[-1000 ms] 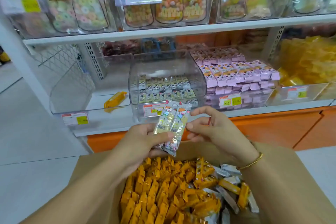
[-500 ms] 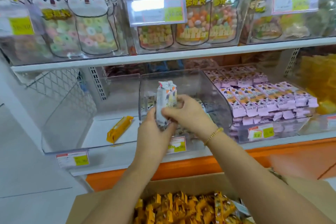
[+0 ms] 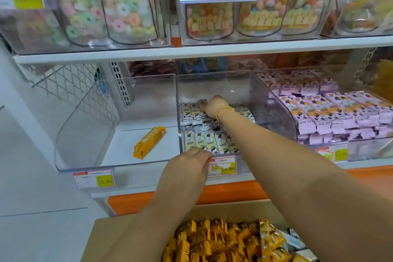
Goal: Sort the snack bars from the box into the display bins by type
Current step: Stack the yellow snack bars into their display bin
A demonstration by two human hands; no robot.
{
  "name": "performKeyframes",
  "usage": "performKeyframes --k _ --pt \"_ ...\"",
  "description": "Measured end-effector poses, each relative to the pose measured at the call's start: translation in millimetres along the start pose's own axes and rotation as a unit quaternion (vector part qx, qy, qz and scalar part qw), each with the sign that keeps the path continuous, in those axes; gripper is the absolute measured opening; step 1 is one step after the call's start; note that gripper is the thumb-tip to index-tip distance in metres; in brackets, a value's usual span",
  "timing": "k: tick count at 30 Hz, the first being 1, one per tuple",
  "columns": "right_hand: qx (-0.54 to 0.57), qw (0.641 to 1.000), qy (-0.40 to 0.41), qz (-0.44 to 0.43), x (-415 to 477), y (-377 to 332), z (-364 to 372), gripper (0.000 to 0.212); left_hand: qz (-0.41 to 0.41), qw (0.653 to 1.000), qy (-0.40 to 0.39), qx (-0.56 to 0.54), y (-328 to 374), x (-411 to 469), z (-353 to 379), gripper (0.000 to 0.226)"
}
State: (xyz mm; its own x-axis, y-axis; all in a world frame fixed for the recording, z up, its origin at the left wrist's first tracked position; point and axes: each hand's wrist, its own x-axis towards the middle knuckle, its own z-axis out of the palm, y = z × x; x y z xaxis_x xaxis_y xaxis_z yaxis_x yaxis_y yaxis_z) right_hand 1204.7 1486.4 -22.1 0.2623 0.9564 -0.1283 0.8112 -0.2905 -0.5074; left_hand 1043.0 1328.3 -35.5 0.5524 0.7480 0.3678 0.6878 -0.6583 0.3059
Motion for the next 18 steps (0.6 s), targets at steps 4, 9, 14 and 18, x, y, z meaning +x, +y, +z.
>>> performKeyframes --k 4,9,14,18 --pt "0.069 0.996 0.038 -0.033 -32.0 12.8 -13.2 0.025 -0.010 0.999 0.014 -0.028 4.1 -6.9 -3.4 0.030" --pt "0.134 0.972 0.066 -0.183 -148.3 46.5 -24.3 0.034 0.043 0.994 0.099 -0.015 4.2 -42.0 17.0 0.025" --pt "0.096 0.982 -0.038 -0.159 -230.7 114.9 21.5 0.032 -0.139 0.989 -0.056 -0.006 -3.9 -86.5 67.5 0.038" --pt "0.007 0.987 -0.157 -0.023 -237.8 181.2 97.8 0.027 -0.295 0.925 -0.239 0.029 -8.7 -141.2 110.8 0.018"
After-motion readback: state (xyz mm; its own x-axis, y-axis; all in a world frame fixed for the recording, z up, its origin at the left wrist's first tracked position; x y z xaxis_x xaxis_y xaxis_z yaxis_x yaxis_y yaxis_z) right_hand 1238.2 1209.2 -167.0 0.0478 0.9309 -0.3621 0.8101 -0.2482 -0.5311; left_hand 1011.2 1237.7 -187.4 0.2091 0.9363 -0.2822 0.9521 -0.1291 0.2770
